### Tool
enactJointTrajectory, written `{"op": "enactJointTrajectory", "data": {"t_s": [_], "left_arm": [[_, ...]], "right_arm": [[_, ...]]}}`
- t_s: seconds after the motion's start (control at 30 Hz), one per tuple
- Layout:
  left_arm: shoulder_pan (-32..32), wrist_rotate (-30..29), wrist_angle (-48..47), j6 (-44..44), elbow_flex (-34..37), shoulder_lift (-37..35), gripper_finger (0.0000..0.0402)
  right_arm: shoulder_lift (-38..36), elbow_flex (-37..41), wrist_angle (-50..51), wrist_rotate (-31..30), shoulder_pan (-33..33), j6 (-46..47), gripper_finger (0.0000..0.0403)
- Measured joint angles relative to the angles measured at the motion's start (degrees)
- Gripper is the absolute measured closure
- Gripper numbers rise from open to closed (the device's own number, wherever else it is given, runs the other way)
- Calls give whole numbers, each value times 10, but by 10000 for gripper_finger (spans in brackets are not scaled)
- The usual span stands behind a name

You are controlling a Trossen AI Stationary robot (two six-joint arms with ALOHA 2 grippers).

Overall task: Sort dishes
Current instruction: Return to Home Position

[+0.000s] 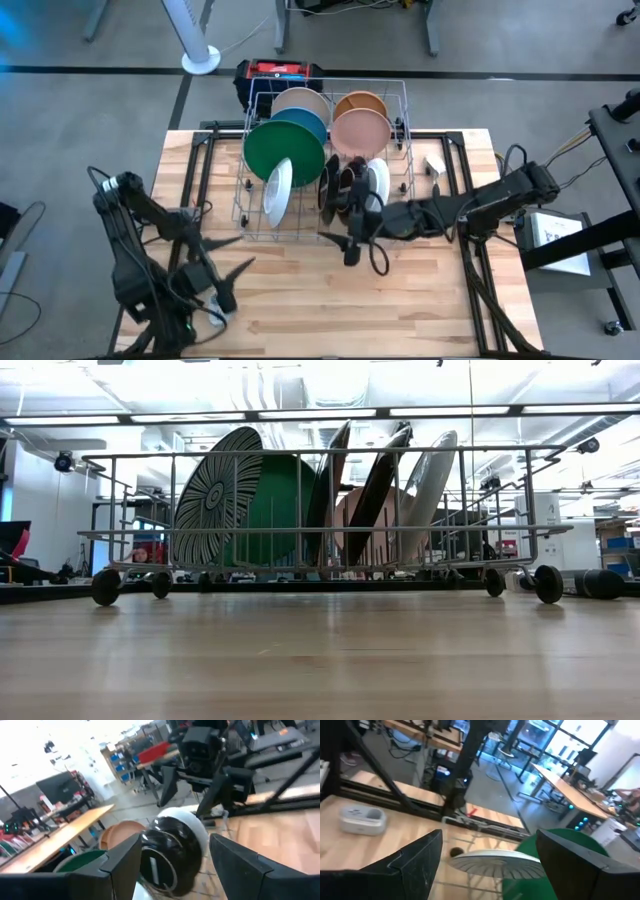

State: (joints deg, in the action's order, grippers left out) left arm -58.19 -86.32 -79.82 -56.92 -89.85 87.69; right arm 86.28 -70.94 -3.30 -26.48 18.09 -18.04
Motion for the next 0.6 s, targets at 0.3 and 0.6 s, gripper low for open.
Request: {"op": "enactJointTrajectory", "data": {"t_s": [0.3,0.6], "left_arm": [[-8,90,9,127,-284,198,178],[5,91,395,565,-323,254,178]], "right_arm": [[-10,1,0,-14,78,-8,94],[-45,7,23,-109,190,-40,96]]}}
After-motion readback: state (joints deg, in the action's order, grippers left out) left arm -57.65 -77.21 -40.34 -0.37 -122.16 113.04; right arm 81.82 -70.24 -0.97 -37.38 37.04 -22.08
